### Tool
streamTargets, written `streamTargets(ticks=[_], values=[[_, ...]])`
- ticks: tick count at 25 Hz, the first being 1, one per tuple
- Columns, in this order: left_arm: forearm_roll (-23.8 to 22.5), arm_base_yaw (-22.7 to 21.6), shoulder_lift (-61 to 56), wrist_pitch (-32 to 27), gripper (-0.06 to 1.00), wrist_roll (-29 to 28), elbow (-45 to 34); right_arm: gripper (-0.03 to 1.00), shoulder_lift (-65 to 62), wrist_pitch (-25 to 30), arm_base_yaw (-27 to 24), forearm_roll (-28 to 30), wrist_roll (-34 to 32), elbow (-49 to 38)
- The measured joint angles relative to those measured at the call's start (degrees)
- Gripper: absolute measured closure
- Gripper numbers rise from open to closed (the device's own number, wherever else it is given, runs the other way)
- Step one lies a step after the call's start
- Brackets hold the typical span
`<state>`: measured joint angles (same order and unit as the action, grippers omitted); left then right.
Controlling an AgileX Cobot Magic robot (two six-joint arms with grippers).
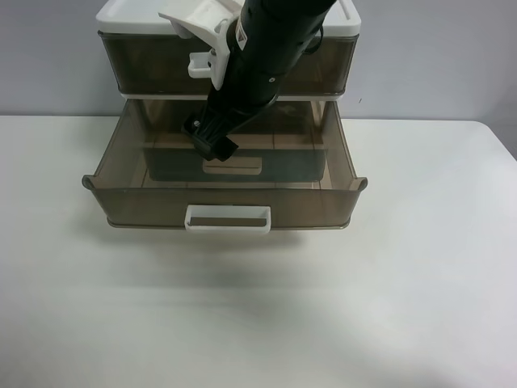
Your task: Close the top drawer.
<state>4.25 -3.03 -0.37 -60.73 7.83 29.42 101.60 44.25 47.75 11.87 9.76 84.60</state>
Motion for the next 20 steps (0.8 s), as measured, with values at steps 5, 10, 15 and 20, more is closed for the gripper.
streamTargets(ticks=[5,10,15,20], values=[[0.00,0.00,0.00,0.00,-0.05,0.00,0.00,-0.03,1.43,-0.30,-0.36,0.08,0.06,2.00],[0.00,0.00,0.00,0.00,-0.05,0.00,0.00,-0.03,1.80,1.04,-0.42,-0.27,0.23,3.26],[0.00,0.00,0.00,0.00,-0.05,0.00,0.00,-0.03,1.80,2.38,-0.21,-1.91,2.88,3.44],[0.00,0.00,0.00,0.00,-0.05,0.00,0.00,-0.03,-1.00,7.48,2.78,-2.07,3.43,3.80]])
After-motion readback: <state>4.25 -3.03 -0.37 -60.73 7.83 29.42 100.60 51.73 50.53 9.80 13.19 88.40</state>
